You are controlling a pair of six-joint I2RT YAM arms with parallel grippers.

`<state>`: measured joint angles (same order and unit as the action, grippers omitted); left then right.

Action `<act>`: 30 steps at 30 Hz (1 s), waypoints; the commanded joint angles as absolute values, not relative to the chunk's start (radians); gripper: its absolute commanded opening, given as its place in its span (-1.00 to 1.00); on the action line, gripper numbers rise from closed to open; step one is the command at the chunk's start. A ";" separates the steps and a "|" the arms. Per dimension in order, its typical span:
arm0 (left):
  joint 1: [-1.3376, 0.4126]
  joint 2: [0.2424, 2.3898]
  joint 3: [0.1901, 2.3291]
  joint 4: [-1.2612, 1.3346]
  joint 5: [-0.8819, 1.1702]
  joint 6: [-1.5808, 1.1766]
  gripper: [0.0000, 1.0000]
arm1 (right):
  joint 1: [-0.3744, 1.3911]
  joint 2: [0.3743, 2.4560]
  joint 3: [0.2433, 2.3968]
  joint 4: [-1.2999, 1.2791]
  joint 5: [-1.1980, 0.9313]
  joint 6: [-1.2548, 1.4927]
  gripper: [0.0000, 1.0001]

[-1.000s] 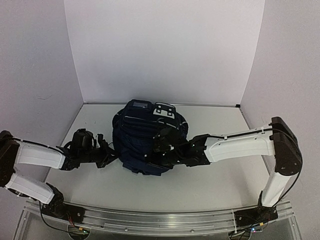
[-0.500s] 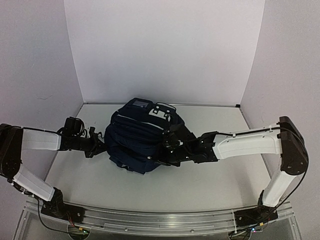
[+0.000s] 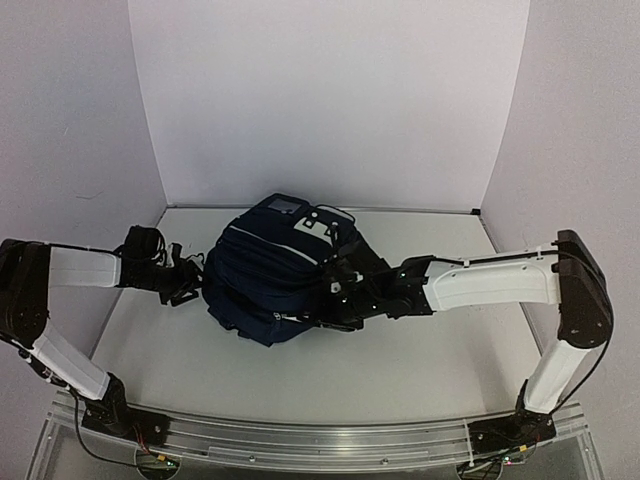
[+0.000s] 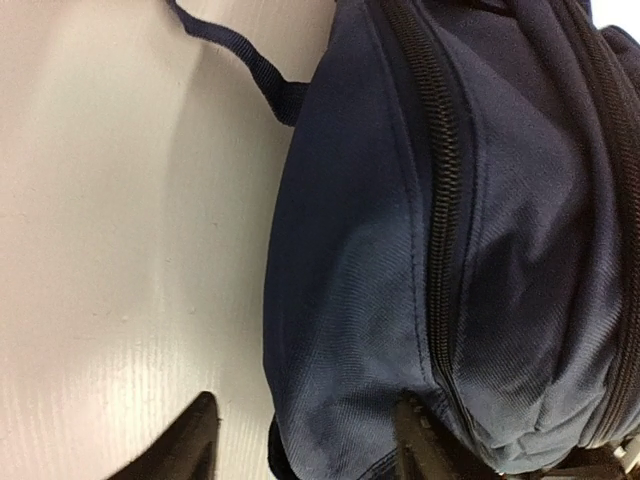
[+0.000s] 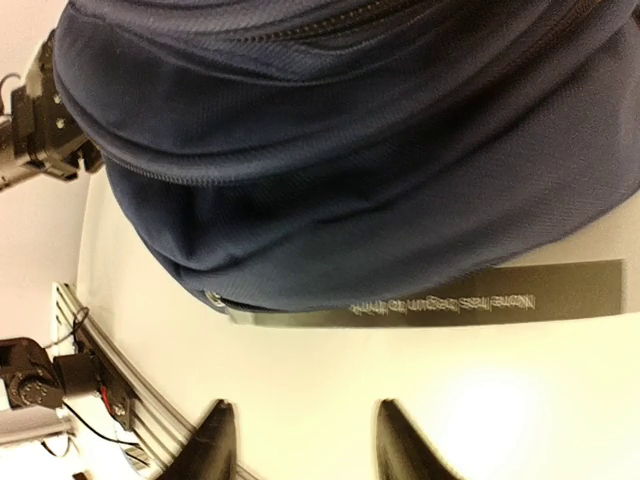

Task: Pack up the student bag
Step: Zip the student bag at the center of the board, then adjust the book in the student bag.

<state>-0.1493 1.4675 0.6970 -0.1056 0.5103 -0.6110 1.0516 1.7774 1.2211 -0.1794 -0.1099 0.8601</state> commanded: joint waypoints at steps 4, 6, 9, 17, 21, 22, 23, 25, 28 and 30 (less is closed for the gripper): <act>-0.151 1.248 0.672 -0.245 0.469 -0.606 0.57 | 0.906 1.629 1.053 -0.198 -0.083 0.842 0.29; -0.174 1.202 0.603 -0.205 0.515 -0.683 0.62 | 0.865 1.620 1.011 -0.165 -0.119 0.828 0.36; -0.245 1.150 0.531 -0.162 0.537 -0.770 0.68 | 0.814 1.611 0.952 -0.088 -0.174 0.822 0.43; -0.356 1.118 0.537 -0.146 0.485 -0.854 0.79 | 0.804 1.657 0.899 0.104 -0.252 0.844 0.40; -0.360 1.173 0.565 -0.140 0.495 -0.847 0.81 | 0.804 1.689 0.900 0.177 -0.265 0.863 0.32; -0.362 1.196 0.575 -0.140 0.499 -0.845 0.81 | 0.805 1.698 0.902 0.192 -0.269 0.866 0.30; -0.365 1.220 0.583 -0.140 0.504 -0.843 0.81 | 0.804 1.709 0.904 0.207 -0.275 0.868 0.28; -0.373 1.269 0.600 -0.140 0.511 -0.839 0.82 | 0.805 1.736 0.912 0.237 -0.294 0.875 0.24; -0.391 1.311 0.617 -0.128 0.514 -0.834 0.84 | 0.805 1.778 0.926 0.279 -0.321 0.886 0.17; -0.403 1.330 0.627 -0.122 0.512 -0.829 0.85 | 0.805 1.800 0.926 0.311 -0.340 0.898 0.11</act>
